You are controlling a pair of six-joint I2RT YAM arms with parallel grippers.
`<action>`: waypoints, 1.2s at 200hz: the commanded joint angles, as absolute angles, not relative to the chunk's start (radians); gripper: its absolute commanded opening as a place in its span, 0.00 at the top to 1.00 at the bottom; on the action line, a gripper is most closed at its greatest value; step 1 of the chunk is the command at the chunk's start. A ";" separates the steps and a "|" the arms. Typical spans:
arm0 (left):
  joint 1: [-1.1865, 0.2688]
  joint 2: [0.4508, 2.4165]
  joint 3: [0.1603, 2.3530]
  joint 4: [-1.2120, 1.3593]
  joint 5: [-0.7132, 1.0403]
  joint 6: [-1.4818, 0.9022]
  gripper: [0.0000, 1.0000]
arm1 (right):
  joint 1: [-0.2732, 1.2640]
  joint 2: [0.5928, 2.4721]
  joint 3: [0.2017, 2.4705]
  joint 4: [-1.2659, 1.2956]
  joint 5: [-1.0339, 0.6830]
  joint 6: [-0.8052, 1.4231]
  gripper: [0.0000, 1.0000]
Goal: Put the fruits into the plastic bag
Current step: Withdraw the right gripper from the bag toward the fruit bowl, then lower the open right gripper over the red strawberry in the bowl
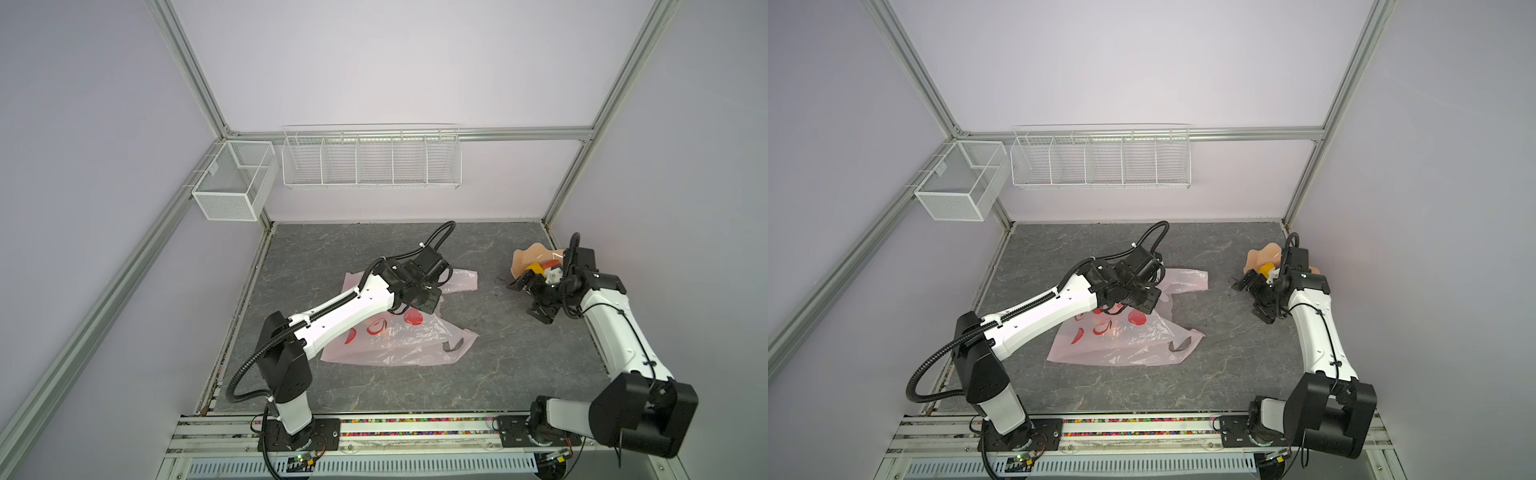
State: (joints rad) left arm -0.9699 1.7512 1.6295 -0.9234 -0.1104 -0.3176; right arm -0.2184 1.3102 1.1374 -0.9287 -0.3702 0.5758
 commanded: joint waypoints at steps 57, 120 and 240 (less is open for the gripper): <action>-0.976 1.754 1.629 -0.926 -0.106 -0.312 1.00 | -0.335 1.499 1.354 -0.965 -0.078 0.503 0.07; -0.976 1.763 1.646 -0.956 -0.103 -0.310 1.00 | -0.335 1.686 1.498 -0.866 0.150 0.556 0.17; -0.976 1.849 1.746 -1.029 -0.095 -0.308 1.00 | -0.326 2.050 1.775 -0.828 0.153 0.586 0.25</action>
